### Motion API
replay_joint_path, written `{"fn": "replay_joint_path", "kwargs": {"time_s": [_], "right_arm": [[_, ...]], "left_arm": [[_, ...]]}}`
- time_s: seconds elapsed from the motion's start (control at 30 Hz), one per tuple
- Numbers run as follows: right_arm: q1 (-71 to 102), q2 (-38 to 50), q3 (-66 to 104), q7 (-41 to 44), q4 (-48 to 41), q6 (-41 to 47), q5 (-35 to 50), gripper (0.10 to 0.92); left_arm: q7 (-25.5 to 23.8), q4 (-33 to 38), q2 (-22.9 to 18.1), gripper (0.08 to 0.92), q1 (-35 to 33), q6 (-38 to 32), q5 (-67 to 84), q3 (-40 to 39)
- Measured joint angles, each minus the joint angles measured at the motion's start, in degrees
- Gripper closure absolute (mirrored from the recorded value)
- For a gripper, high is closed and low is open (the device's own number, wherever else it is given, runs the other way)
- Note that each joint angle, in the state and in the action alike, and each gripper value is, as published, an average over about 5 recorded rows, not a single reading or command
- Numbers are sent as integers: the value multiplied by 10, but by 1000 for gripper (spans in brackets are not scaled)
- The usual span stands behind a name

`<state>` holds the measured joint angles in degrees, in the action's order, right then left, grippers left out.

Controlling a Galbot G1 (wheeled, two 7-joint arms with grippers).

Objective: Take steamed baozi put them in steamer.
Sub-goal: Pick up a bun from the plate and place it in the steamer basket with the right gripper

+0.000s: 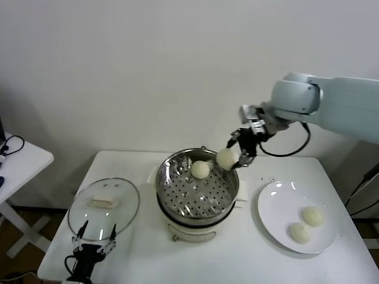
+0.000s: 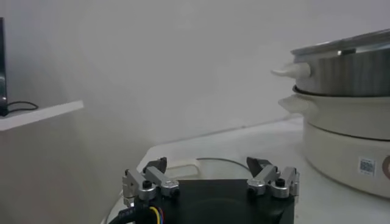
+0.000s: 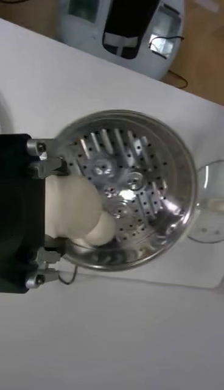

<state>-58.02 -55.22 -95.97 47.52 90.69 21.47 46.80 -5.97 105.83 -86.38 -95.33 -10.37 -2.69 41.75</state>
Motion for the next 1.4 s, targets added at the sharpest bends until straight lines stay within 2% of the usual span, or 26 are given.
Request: {"fn": "replay_joint_path", "kwargs": {"time_s": [0.73, 1.4], "right_arm": [[171, -170, 62, -50, -122, 35, -74, 351], [230, -215, 73, -54, -182, 25, -119, 327]], "left_arm": [[-1, 9, -7, 177, 2, 6, -1, 1], [-1, 3, -8, 177, 6, 5, 1, 2]]}}
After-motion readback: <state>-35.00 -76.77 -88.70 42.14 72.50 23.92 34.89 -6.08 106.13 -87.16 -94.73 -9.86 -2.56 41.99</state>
